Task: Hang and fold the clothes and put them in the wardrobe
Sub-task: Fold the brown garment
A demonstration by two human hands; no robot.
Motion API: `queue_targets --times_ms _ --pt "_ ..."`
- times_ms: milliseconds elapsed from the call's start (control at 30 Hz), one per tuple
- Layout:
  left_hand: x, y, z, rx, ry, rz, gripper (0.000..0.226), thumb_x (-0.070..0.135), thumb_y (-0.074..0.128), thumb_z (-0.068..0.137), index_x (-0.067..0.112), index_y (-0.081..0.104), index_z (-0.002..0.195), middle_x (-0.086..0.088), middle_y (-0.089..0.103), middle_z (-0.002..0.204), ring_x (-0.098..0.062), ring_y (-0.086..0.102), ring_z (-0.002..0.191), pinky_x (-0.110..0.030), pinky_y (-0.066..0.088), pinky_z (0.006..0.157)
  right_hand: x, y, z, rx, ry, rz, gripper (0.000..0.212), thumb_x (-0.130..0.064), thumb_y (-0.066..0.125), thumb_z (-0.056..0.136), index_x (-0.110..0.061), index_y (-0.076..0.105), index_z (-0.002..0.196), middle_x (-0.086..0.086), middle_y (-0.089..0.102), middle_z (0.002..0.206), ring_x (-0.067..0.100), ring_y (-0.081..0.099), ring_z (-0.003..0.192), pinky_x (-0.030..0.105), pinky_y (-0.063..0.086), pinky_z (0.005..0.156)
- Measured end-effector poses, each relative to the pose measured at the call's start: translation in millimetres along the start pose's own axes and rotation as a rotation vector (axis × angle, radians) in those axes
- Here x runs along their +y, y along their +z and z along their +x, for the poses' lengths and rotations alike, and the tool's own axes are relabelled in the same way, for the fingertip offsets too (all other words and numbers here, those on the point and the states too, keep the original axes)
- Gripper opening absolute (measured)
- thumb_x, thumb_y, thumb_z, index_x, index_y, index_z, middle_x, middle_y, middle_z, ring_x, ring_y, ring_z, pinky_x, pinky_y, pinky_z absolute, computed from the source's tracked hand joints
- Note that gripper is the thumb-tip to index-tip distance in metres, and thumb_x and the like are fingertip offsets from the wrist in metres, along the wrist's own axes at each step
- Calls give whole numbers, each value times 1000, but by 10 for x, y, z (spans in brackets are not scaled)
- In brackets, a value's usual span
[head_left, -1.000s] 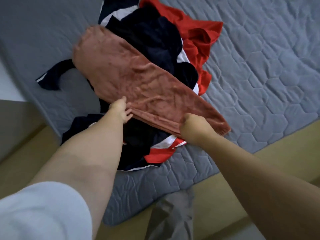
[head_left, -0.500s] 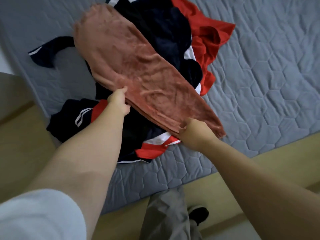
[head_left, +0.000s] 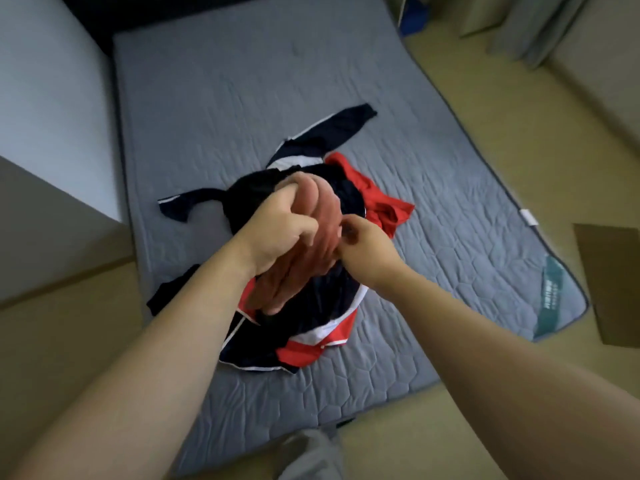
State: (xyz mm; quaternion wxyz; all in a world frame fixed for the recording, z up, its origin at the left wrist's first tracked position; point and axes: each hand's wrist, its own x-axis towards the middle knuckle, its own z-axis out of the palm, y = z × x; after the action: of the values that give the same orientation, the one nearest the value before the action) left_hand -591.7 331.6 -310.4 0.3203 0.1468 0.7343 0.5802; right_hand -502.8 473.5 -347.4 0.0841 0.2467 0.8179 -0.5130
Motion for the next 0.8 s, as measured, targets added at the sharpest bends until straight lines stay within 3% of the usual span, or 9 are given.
queue_targets --times_ms 100,167,233,333,400,467,567,667,800 --pt "593 -75 -366 28 39 155 41 5 57 44 25 62 79 22 58 64 -4 55 69 -15 44 57 -401 -360 -308 111 100 191 18 -12 54 77 -10 72 75 7 71 71 28 70 76 42 57 73" --pt "925 -85 -629 20 120 302 43 9 63 47 28 67 85 23 65 67 -2 61 66 -17 47 58 -529 -608 -516 193 169 263 19 -7 52 85 -12 65 70 8 65 69 29 64 72 36 51 66" --pt "1259 -61 -892 5 243 341 41 13 73 53 28 71 91 13 74 80 -10 71 77 -30 56 66 -542 -816 -758 221 237 299 19 -15 50 94 -15 59 77 6 61 78 25 61 71 32 50 64" --pt "1727 5 -1286 -34 427 393 46 39 91 57 27 73 97 3 77 91 -17 74 88 -41 61 76 -422 -1019 -1175 79 460 654 41 -41 51 99 -5 69 104 16 73 105 39 71 95 49 61 80" --pt "1961 85 -1535 -90 501 393 52 61 89 60 29 74 99 6 77 92 -12 74 88 -30 60 73 -341 -1099 -1490 2 649 782 50 -50 61 88 -2 73 90 19 75 89 39 73 76 52 59 69" --pt "2069 153 -1703 -150 473 280 61 76 78 63 23 76 94 3 77 89 -12 73 83 -24 56 68 -282 -1134 -1710 -1 710 774 27 -25 60 88 -1 67 76 16 71 69 31 69 70 45 58 64" --pt "2049 98 -1812 -319 257 103 70 75 82 56 10 72 78 -10 68 77 -18 65 68 -28 53 61 -340 -1211 -1887 82 570 807 34 2 42 93 -5 60 65 10 60 50 22 60 49 30 55 50" --pt "1895 -5 -1819 -559 -28 104 64 73 75 69 9 70 79 -11 69 83 -21 64 72 -29 54 65 -637 -1362 -2036 182 357 929 20 4 53 88 3 68 75 19 70 70 31 70 68 41 60 65" --pt "1654 196 -1577 -295 -230 190 68 69 42 94 5 62 107 -22 68 119 -36 67 99 -49 54 91 -1187 -1663 -2275 212 -29 1155 58 19 33 47 -6 67 87 13 61 66 30 61 60 34 54 54"
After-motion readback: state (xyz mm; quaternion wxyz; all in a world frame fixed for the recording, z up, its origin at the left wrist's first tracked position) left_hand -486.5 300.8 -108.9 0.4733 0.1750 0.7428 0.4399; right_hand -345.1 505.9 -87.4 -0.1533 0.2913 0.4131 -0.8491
